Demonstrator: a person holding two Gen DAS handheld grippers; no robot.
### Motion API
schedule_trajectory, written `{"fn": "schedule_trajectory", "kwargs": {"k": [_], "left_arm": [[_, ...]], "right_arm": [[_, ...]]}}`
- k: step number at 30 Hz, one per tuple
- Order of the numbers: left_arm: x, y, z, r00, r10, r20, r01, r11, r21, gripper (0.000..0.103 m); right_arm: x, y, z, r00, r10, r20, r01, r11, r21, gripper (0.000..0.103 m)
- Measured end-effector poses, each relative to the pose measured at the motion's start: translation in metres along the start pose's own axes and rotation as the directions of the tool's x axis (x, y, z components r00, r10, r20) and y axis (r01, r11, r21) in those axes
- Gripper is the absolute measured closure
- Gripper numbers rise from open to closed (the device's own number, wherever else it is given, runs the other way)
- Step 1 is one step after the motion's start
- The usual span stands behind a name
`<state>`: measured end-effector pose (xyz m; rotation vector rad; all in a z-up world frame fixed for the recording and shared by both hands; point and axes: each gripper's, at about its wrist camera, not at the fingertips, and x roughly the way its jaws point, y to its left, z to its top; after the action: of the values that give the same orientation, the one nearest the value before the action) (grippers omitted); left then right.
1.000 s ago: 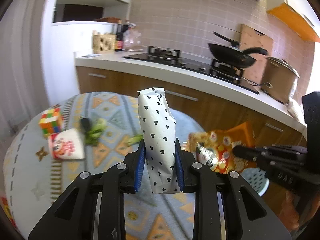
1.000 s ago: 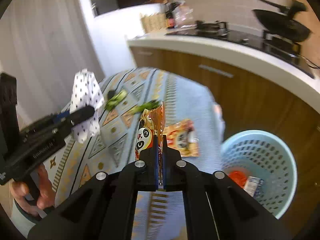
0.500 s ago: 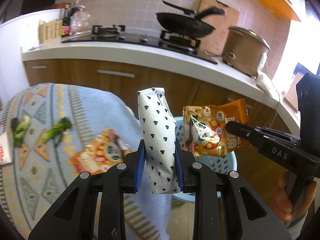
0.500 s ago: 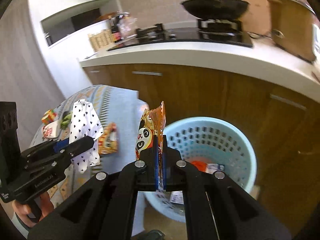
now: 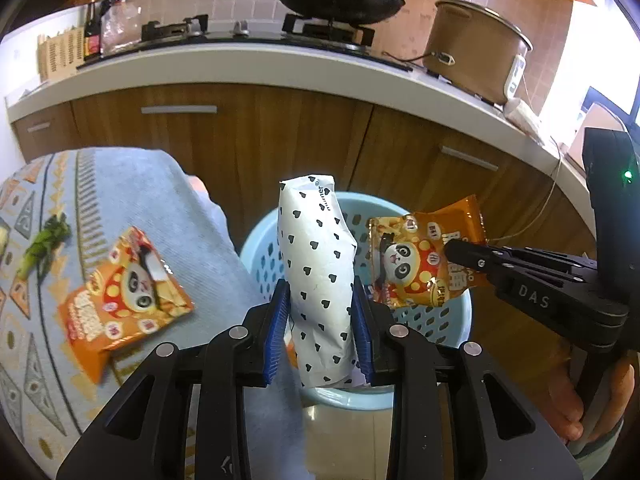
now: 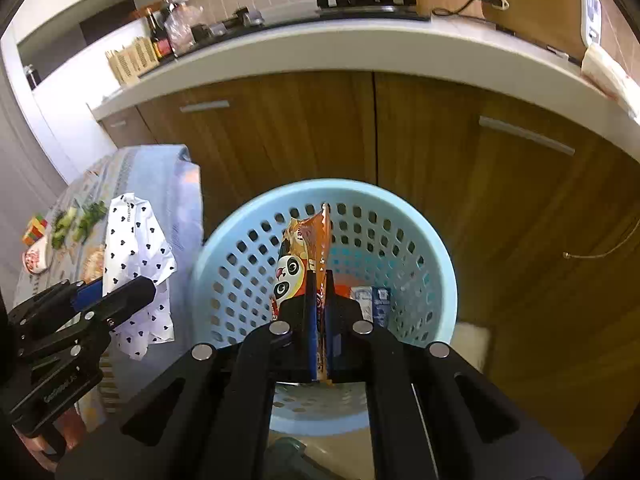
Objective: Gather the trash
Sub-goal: 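Carry napkin and snack bag over the blue basket and open both tools, then move both tools back over the table toward the green bok choy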
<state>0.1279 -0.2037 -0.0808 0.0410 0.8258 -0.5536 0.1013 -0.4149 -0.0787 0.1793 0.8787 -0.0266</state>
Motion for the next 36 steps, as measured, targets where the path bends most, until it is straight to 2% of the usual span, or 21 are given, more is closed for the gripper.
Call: {"fn": "schedule_trajectory", "kwargs": {"k": [2,4,6,8,11,12,13,23,28,36], "left_arm": [[0.005,-0.001,-0.002,1.000,-0.009,-0.012,0.009,1.000,-0.002,0.073],[0.007,-0.002,-0.003,1.000,-0.019,-0.019,0.019,1.000,-0.006,0.060],[0.007,0.000,-0.004,1.000,-0.010,-0.016,0.010,1.000,-0.014,0.053],[0.005,0.002,-0.004,1.000,-0.010,-0.017,0.009,1.000,-0.018,0.053],[0.002,0.008,-0.005,1.000,-0.011,-0.014,0.011,0.999,-0.037,0.047],[-0.001,0.011,-0.006,1.000,-0.012,-0.009,0.011,0.999,-0.048,0.045],[-0.003,0.013,-0.006,1.000,-0.012,-0.005,0.012,0.999,-0.053,0.044],[-0.024,0.034,-0.010,0.999,0.014,0.032,-0.012,0.996,-0.091,0.041],[-0.042,0.048,-0.011,0.996,0.059,0.070,-0.052,0.994,-0.100,0.041],[-0.075,0.096,-0.013,0.984,0.133,0.122,-0.108,0.976,-0.191,0.041]], "right_arm": [[0.004,-0.001,-0.002,1.000,-0.015,-0.011,0.015,1.000,-0.001,0.101],[0.008,-0.001,-0.002,0.999,-0.034,-0.022,0.034,0.999,-0.001,0.101],[0.010,-0.002,-0.002,0.999,-0.033,-0.028,0.033,0.999,-0.002,0.100],[0.011,-0.004,-0.002,0.999,-0.036,-0.032,0.036,0.999,-0.002,0.095],[0.014,-0.006,-0.001,0.999,-0.022,-0.039,0.023,1.000,0.012,0.073],[0.013,-0.006,-0.002,0.999,-0.025,-0.035,0.025,1.000,0.015,0.060],[0.012,-0.006,-0.002,0.999,-0.028,-0.030,0.029,0.999,0.015,0.055],[0.006,0.013,0.001,1.000,-0.008,-0.013,0.008,1.000,-0.023,0.054],[0.009,0.028,0.001,1.000,0.003,-0.018,-0.004,0.998,-0.056,0.053],[0.005,0.068,0.006,0.999,0.049,-0.004,-0.049,0.990,-0.132,0.053]]}}
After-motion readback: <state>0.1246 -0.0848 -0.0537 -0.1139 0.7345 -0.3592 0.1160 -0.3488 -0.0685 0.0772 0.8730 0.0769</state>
